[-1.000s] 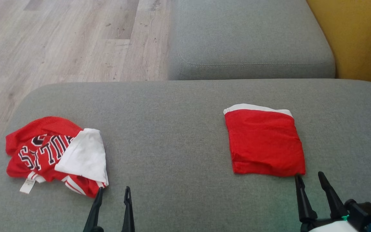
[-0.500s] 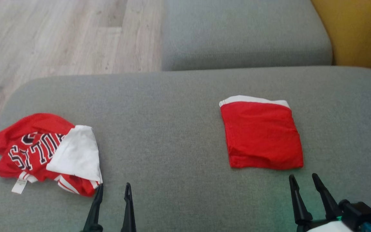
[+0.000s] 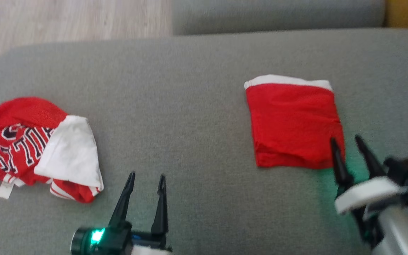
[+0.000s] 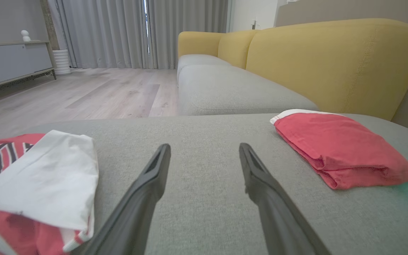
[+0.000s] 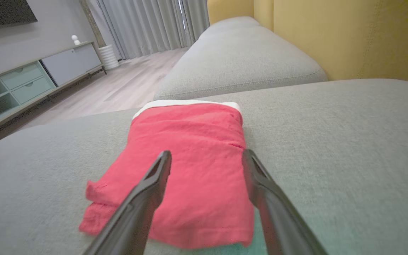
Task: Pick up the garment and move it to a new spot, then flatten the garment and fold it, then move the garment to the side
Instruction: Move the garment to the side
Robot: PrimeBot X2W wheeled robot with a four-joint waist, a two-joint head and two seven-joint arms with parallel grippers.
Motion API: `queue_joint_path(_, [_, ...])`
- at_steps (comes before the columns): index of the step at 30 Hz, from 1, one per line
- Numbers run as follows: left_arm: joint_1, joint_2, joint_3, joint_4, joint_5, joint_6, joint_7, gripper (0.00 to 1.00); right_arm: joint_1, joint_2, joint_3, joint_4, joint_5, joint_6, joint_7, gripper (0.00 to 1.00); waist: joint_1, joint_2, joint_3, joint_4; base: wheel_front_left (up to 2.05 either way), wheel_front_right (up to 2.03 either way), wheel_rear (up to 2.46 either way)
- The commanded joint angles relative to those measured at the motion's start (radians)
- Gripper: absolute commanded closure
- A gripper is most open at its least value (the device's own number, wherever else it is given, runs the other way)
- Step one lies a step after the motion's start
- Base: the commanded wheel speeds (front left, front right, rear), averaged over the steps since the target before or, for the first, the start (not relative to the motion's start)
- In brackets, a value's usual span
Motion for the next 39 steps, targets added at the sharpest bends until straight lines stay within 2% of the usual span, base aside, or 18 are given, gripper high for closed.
queue_joint_path(1, [-0.05, -0.004, 0.017, -0.04, -0.004, 0.01, -0.005, 0.0, -0.071, -0.031, 0.014, -0.006, 0.018, -0.001, 0.015, 0.0, -0.0002, 0.0, 0.048, 0.01, 0.0, 0.0, 0.0])
queue_joint_path(9, [-0.117, -0.004, -0.022, -0.04, -0.011, 0.031, -0.005, 0.0, -0.237, -0.094, 0.018, 0.126, 0.101, -0.001, 0.133, 0.0, -0.0002, 0.0, 0.116, 0.036, 0.0, 0.0, 0.0])
queue_joint_path(17, [-0.147, -0.004, -0.034, -0.046, 0.007, 0.043, -0.005, 0.0, -0.312, -0.111, 0.057, 0.245, 0.167, -0.001, 0.212, 0.0, -0.0002, 0.0, 0.148, 0.05, 0.0, 0.0, 0.0])
queue_joint_path(18, [-0.148, -0.004, -0.035, -0.047, 0.008, 0.044, -0.005, 0.0, -0.316, -0.109, 0.069, 0.248, 0.186, -0.001, 0.218, 0.07, -0.0002, 0.0, 0.152, 0.05, 0.0, 0.0, 0.0])
queue_joint_path(19, [-0.15, -0.004, -0.035, -0.048, 0.01, 0.045, -0.005, 0.0, -0.319, -0.109, 0.085, 0.248, 0.202, -0.001, 0.222, 0.51, -0.0002, 0.0, 0.156, 0.049, 0.0, 0.0, 0.0])
queue_joint_path(20, [-0.152, -0.004, -0.035, -0.05, 0.011, 0.047, -0.005, 0.0, -0.323, -0.113, 0.099, 0.247, 0.216, -0.001, 0.222, 0.89, -0.0002, 0.0, 0.161, 0.048, 0.0, 0.0, 0.0])
queue_joint_path(21, [-0.156, -0.004, -0.032, -0.055, 0.014, 0.053, -0.005, 0.0, -0.327, -0.119, 0.109, 0.246, 0.225, -0.001, 0.216, 1.0, -0.0002, 0.0, 0.166, 0.046, 0.0, 0.0, 0.0])
queue_joint_path(27, [-0.171, -0.004, -0.025, -0.082, 0.037, 0.078, -0.005, 0.0, -0.358, -0.188, 0.132, 0.249, 0.212, -0.001, 0.165, 1.0, -0.0002, 0.0, 0.19, 0.019, 0.0, 0.0, 0.0])
queue_joint_path(30, [-0.183, -0.004, -0.018, -0.104, 0.051, 0.086, -0.005, 0.0, -0.382, -0.25, 0.128, 0.26, 0.183, -0.001, 0.146, 1.0, -0.0002, 0.0, 0.21, -0.012, 0.0, 0.0, 0.0])
queue_joint_path(31, [-0.193, -0.004, -0.015, -0.109, 0.056, 0.086, -0.005, 0.0, -0.4, -0.297, 0.122, 0.27, 0.165, -0.001, 0.137, 1.0, -0.0002, 0.0, 0.227, -0.032, 0.0, 0.0, 0.0])
queue_joint_path(39, [-0.253, -0.004, -0.012, -0.12, 0.088, 0.063, -0.005, 0.0, -0.492, -0.469, 0.09, 0.313, 0.106, -0.001, 0.105, 1.0, -0.0002, 0.0, 0.304, -0.087, 0.0, 0.0, 0.0])
